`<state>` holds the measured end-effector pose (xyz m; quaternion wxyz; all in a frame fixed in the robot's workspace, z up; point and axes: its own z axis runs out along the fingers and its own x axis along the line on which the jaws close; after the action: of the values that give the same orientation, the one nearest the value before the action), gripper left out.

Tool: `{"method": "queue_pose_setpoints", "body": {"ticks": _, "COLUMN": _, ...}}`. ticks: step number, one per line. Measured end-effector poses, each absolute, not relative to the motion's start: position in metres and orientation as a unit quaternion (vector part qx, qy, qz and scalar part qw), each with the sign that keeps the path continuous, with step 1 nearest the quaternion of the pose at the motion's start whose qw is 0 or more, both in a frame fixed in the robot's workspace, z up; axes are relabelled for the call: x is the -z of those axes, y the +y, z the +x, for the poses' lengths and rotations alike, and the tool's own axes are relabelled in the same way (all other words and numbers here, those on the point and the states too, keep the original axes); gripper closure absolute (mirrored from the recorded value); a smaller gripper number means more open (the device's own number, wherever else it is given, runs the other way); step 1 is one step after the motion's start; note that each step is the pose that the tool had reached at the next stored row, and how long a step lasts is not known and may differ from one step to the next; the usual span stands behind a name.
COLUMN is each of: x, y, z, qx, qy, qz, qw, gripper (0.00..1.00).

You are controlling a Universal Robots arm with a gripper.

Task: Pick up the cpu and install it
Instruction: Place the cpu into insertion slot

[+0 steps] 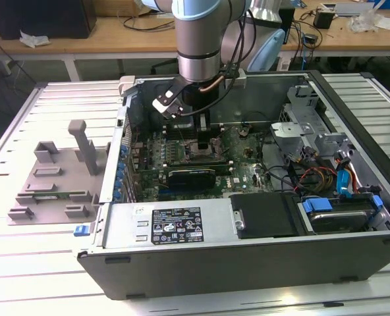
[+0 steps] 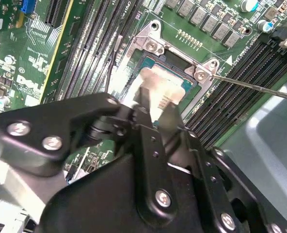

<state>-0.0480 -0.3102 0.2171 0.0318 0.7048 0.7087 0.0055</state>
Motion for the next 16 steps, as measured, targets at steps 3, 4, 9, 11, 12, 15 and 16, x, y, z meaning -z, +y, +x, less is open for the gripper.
{"method": "queue_pose_setpoints", "body": {"ticks": 3, "x": -0.217, "y": -0.31, "z": -0.048, "qx": -0.006, "qy": 0.709, "qz": 0.705, "qw": 0.032, "gripper": 0.78}}
{"method": "queue_pose_setpoints", "body": {"ticks": 4, "x": -0.217, "y": -0.31, "z": -0.048, "qx": -0.005, "qy": 0.709, "qz": 0.705, "qw": 0.032, "gripper": 0.84}}
{"method": "queue_pose_setpoints", "body": {"ticks": 9, "x": -0.218, "y": -0.31, "z": -0.048, "qx": -0.005, "qy": 0.709, "qz": 0.705, "qw": 0.032, "gripper": 0.89}}
{"method": "queue_pose_setpoints", "body": {"ticks": 11, "x": -0.222, "y": -0.31, "z": -0.048, "qx": -0.005, "qy": 0.709, "qz": 0.705, "qw": 0.032, "gripper": 0.89}}
{"method": "queue_pose_setpoints", "body": {"ticks": 12, "x": -0.226, "y": -0.31, "z": -0.048, "qx": -0.005, "qy": 0.709, "qz": 0.705, "qw": 0.032, "gripper": 0.89}}
{"method": "queue_pose_setpoints", "body": {"ticks": 15, "x": -0.235, "y": -0.31, "z": -0.048, "qx": -0.005, "qy": 0.709, "qz": 0.705, "qw": 0.032, "gripper": 0.89}}
{"method": "queue_pose_setpoints", "body": {"ticks": 16, "x": -0.236, "y": -0.31, "z": -0.048, "qx": -0.006, "qy": 0.709, "qz": 0.705, "qw": 0.032, "gripper": 0.89}}
